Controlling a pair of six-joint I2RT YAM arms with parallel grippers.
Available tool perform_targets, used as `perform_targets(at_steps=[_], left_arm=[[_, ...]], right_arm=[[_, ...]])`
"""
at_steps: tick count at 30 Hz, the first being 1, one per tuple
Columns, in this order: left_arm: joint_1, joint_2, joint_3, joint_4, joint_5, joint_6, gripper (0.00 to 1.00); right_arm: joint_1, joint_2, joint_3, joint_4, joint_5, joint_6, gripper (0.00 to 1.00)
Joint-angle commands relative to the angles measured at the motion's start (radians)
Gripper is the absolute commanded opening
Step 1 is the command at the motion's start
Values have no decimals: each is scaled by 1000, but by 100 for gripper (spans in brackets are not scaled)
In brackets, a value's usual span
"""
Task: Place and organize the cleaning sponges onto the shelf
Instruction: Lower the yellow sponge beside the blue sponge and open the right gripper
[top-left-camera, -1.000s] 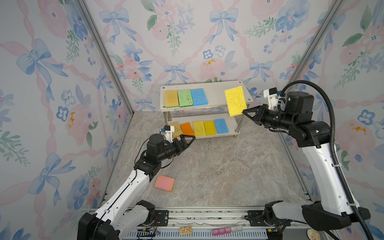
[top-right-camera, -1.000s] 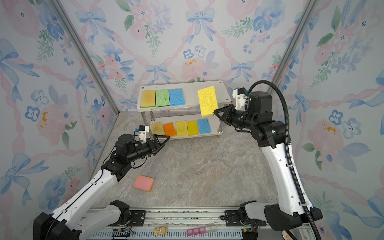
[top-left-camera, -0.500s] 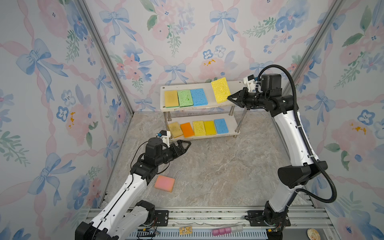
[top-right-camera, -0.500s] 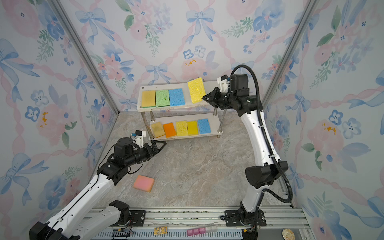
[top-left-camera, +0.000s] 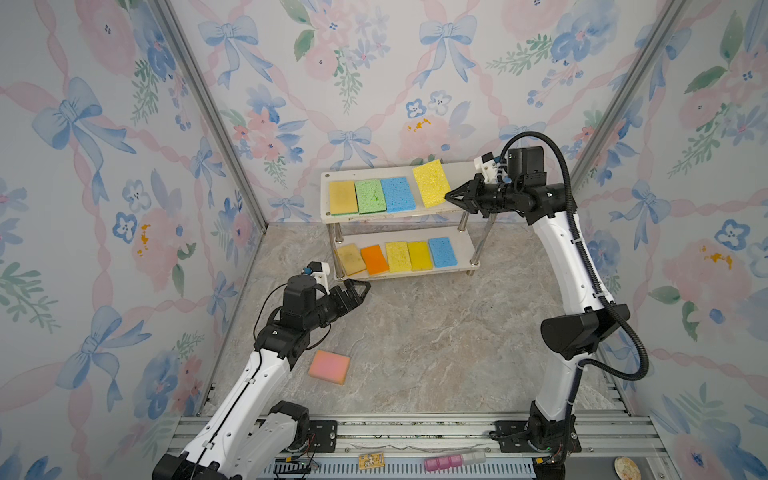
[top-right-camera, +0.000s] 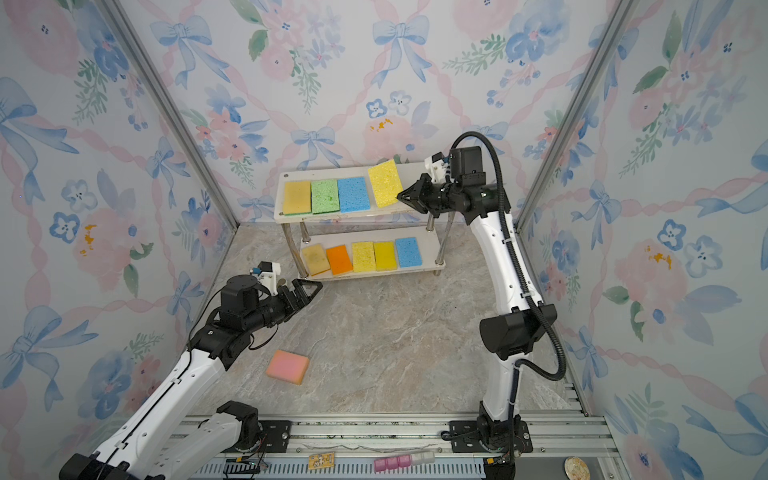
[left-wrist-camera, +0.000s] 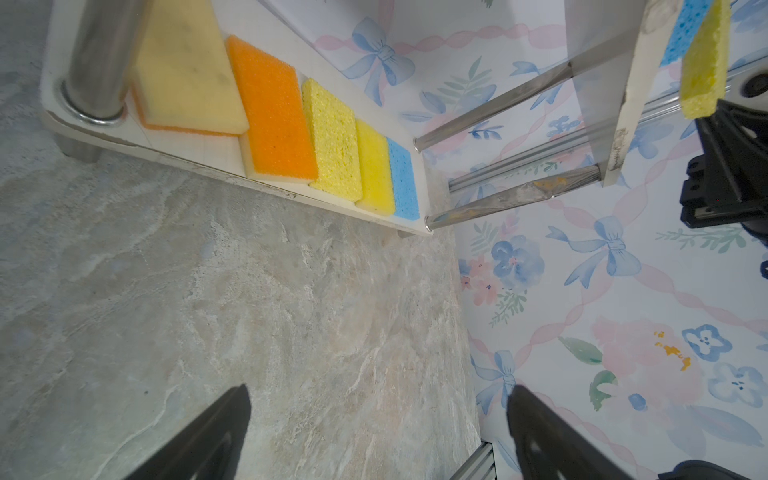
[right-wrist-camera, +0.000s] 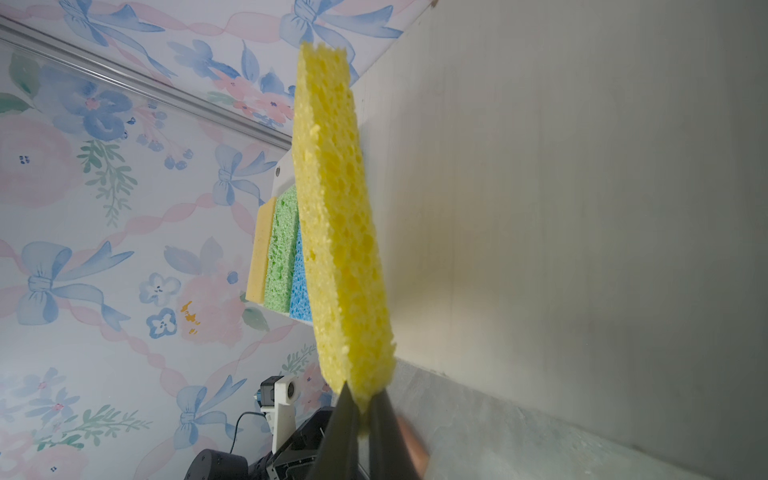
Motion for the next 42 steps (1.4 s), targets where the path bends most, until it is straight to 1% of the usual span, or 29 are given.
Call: perform_targets(at_steps=[1,14,18,21,34,42], left_arm=[[10,-2,-18,-15,22,20,98],[23,22,-10,-15,52,40,98],[27,24,-12,-15,63,44,98],[31,26,-12,-15,65,47,98],[43,20,-19,-16,78,48,98],[49,13,-26,-15,83,46,98]], right_arm=[[7,22,35,-26,-26,10,10],[16,64,38,42,-43,73,11],[16,65,39,55,-43,82,13],[16,67,37,55,-43,83,17],[19,81,36,58,-45,81,20],[25,87,41,66,-50,85,25]])
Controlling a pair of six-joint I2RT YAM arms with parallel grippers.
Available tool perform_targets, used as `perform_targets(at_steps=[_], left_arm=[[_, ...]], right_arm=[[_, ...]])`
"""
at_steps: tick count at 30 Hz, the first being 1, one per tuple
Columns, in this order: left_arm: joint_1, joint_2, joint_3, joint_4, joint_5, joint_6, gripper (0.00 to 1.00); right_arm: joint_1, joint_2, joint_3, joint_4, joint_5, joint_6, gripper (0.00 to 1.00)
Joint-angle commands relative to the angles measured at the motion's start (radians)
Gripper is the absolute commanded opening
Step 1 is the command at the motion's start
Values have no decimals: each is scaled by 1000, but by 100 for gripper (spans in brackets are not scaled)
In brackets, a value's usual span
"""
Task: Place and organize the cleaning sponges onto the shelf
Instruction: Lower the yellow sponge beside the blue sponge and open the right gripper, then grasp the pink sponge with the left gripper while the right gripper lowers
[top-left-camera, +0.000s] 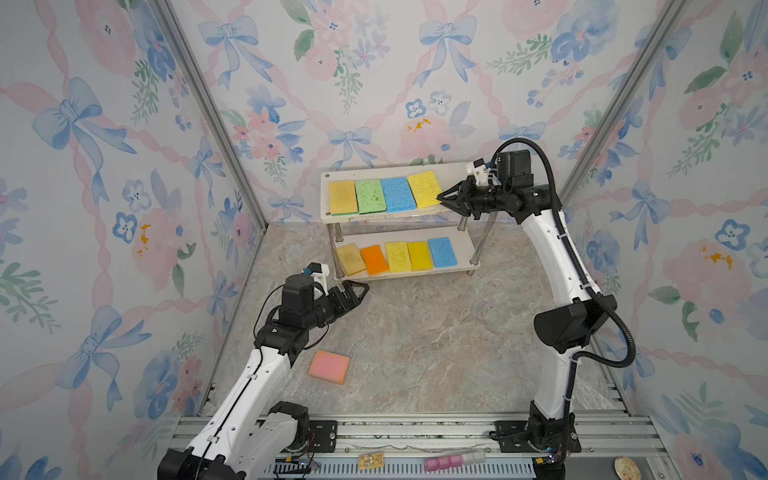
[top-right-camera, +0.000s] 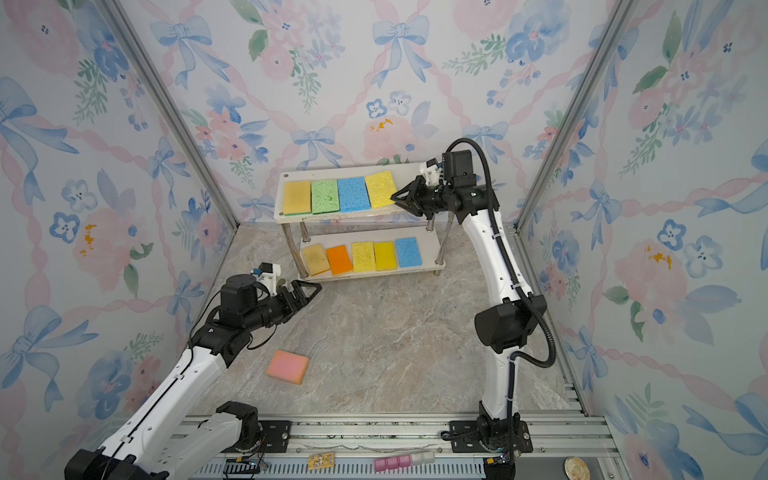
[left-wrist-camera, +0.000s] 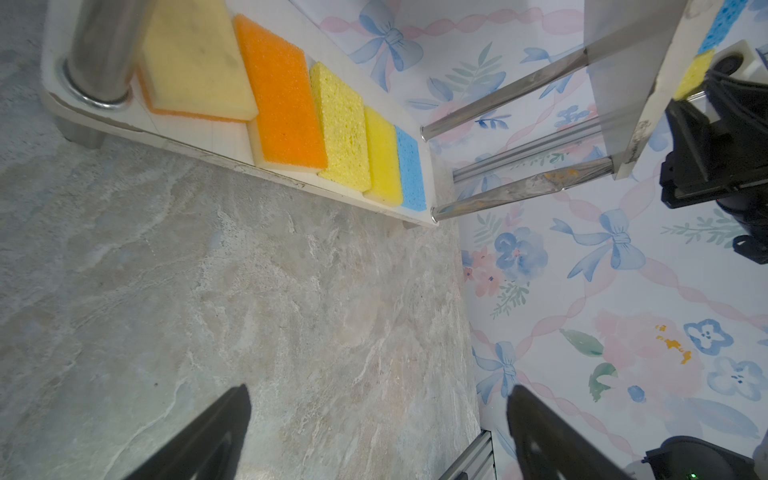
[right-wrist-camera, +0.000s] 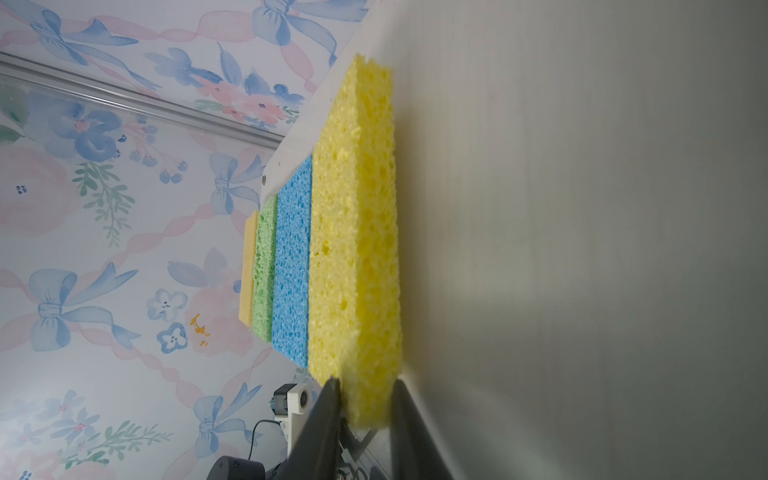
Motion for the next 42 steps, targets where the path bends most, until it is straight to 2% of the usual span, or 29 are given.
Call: perform_targets(at_steps=[1,13,23,29,34,39,42], left_arm=[[9,-11,-18,-11,16,22,98],[14,13,-3,-10,24,34,98],[21,38,19,-11,40,54,98],[22,34,22,-11,43,56,98],[23,-1,-6,-11,33,35,98],[25,-29,-51,-35,20,11,98],[30,-44,-64,-78,-12,-6,98]], right_arm=[[11,14,38,11,-23,1,25],[5,-5,49,-64,29,-41,52],[26,-14,104,-233,181,-142,60],[59,-114,62,-181,247,-218,60],[197,-310,-160,-71,369,-331,62],[275,-597,-641,202,398,-213,63],[313,-716,-903,289,408,-119,64]])
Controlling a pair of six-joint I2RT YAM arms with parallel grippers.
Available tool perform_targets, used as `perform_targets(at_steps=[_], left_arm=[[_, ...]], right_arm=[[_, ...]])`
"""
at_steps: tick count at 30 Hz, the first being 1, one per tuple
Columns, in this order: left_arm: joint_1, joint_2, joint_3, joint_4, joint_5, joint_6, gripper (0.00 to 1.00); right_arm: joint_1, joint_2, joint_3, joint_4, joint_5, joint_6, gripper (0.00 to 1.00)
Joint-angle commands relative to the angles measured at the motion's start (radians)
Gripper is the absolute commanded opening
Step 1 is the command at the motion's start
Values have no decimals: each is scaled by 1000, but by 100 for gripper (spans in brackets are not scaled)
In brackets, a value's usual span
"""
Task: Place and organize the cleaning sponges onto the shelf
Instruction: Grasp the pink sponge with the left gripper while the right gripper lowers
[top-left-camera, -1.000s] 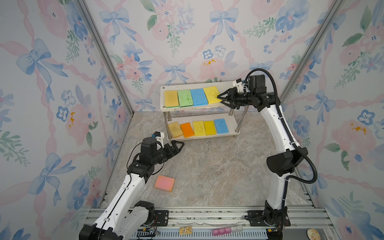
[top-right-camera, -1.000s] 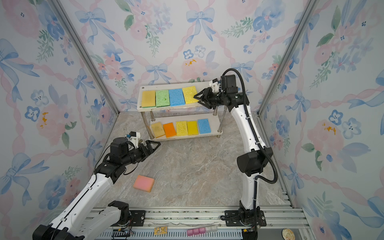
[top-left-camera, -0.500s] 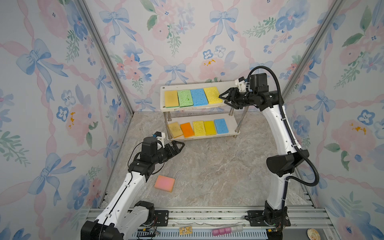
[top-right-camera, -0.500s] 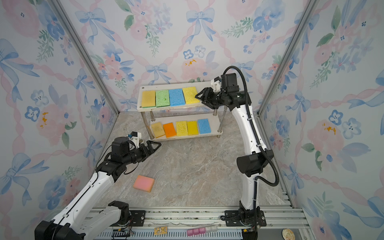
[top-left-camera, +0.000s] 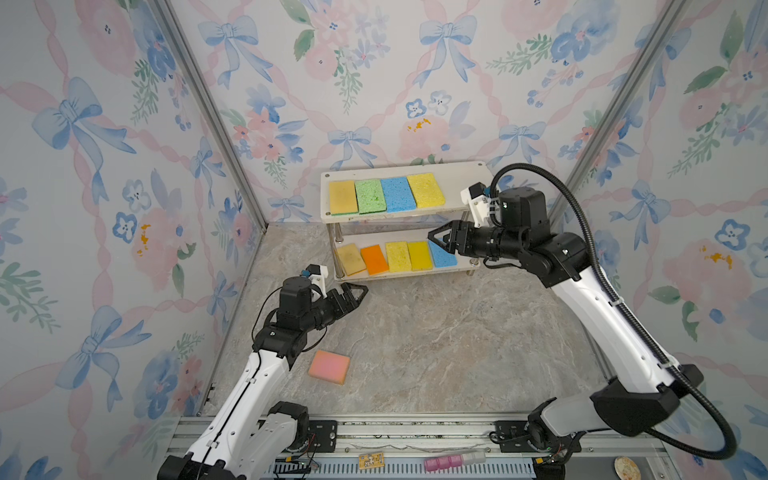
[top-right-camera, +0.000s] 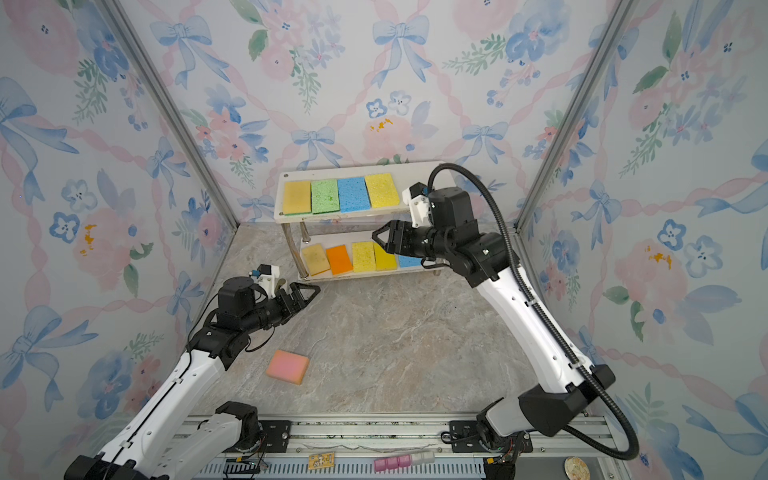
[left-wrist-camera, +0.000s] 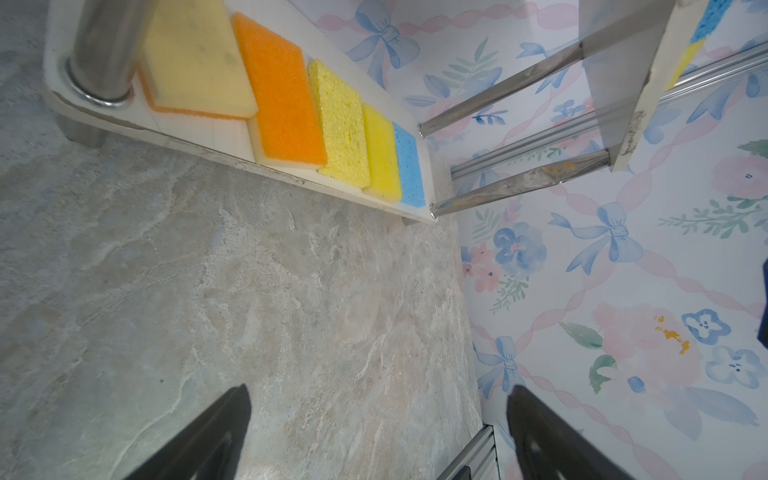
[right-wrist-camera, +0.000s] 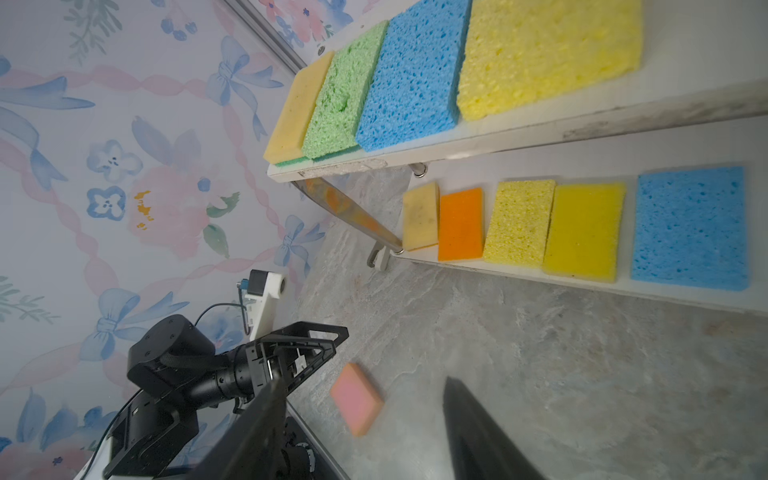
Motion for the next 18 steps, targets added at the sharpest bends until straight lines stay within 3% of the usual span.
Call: perform_targets(at_steps=[1,8,15,18], left_arm=[[14,-20,-38,-82,-42,-26,98],[58,-77,-148,-327,-236,-106,98],[71,-194,-216,-452,-333,-273,98],[83,-209,-194,-521,-369,-267,98]], right_arm=[[35,-65,-226,130,47,117,65],[179,-59,-533,128,48,205,67],[284,91,-478,134,39,177,68],[295,147,-454,147,18,176,69]])
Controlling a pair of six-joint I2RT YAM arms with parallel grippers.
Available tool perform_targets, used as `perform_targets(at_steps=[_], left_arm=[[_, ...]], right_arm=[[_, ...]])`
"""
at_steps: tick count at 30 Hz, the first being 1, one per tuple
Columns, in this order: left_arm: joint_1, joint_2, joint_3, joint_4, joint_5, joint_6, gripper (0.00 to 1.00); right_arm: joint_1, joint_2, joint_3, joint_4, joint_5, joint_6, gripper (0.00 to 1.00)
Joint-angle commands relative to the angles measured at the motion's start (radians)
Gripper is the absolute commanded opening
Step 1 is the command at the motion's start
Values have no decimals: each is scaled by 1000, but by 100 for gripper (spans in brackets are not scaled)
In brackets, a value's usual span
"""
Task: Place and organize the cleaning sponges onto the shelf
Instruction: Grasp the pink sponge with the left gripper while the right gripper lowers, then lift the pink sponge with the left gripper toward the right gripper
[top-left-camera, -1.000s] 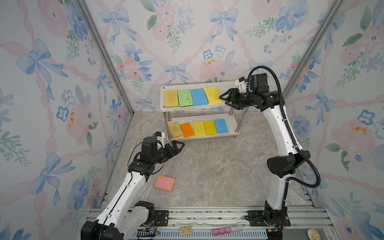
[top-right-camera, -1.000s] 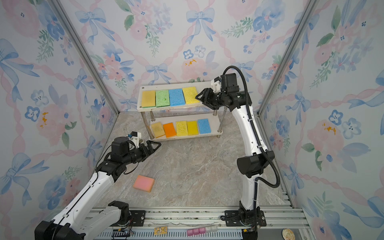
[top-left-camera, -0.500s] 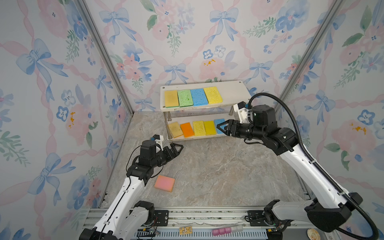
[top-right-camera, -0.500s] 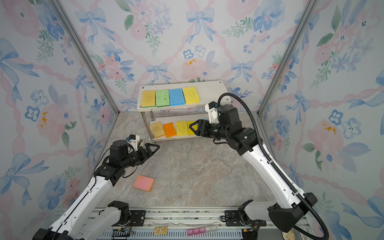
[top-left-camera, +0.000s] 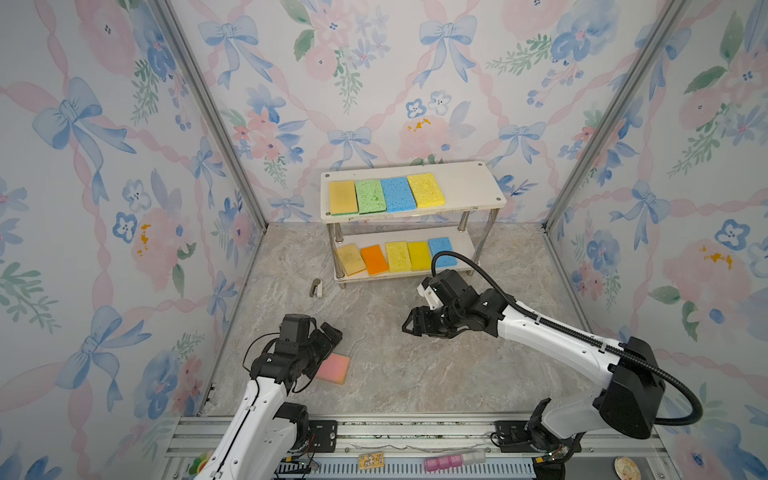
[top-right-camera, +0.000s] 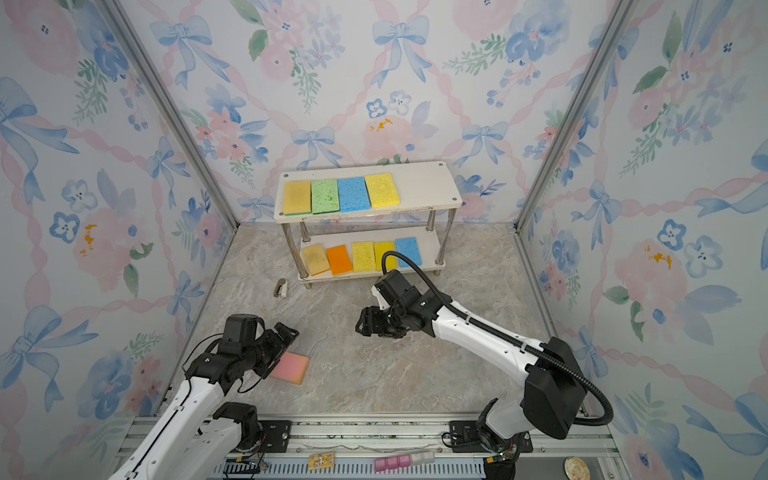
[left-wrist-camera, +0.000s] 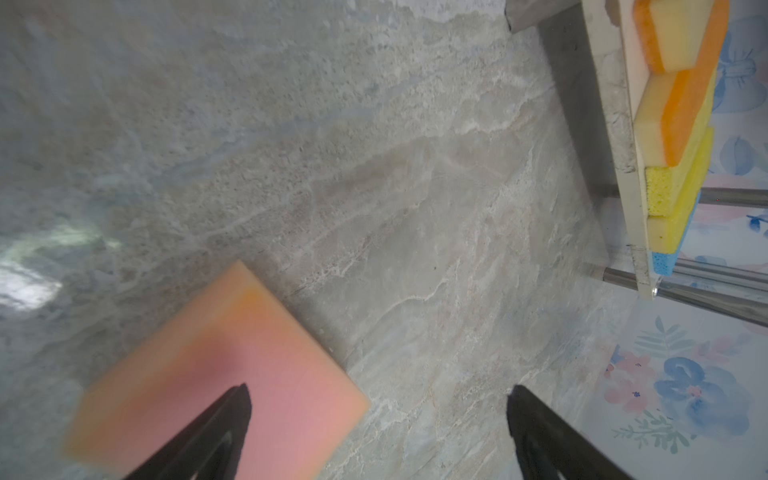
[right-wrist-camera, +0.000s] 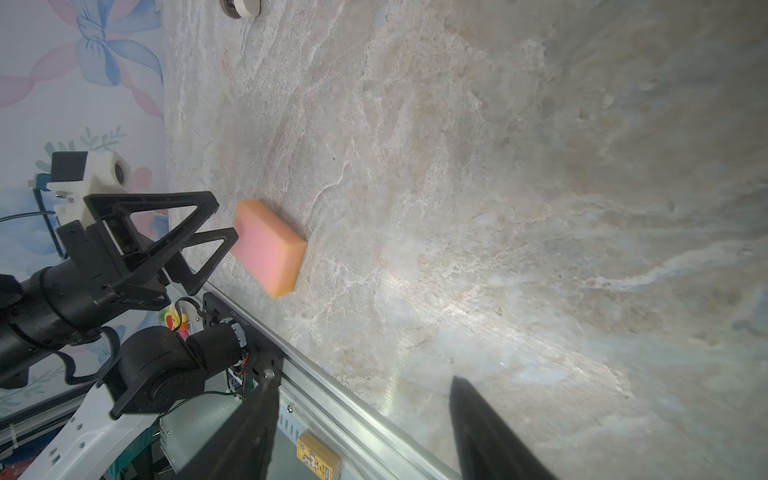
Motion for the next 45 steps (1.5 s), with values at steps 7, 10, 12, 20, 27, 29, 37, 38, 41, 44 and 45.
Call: perform_targets(at_steps=[7,10,12,20,27,29,37,38,41,44,45], left_arm=[[12,2,89,-221,-141,-10,98],[12,-24,69,-254,-133,-39,98],[12,-57,37,-262,-112,-91,98],[12,-133,-133,-200,-21,-215,98],[12,-121,-231,2,66,-274,98],[12,-112,-228,11,57,-259,98],[12,-59,-246,42,55,-229,72],[13,-57,-252,45,56,-227,61],[13,-58,-269,67,69,-226,39],[13,-59,-290,103,94,-225,16],[13,-57,-295,114,101,-222,15]], right_arm=[[32,137,97,47,-69,5,70],[33,192,136,24,-89,-7,70],[36,209,150,27,-99,-10,70],[35,233,153,62,-118,-1,71],[35,214,141,57,-114,-7,71],[33,210,137,54,-112,-7,71],[25,200,142,42,-104,-13,71],[24,201,145,42,-103,-13,71],[19,202,155,36,-101,-13,71],[19,209,170,29,-102,-15,71],[18,214,175,28,-106,-15,71]])
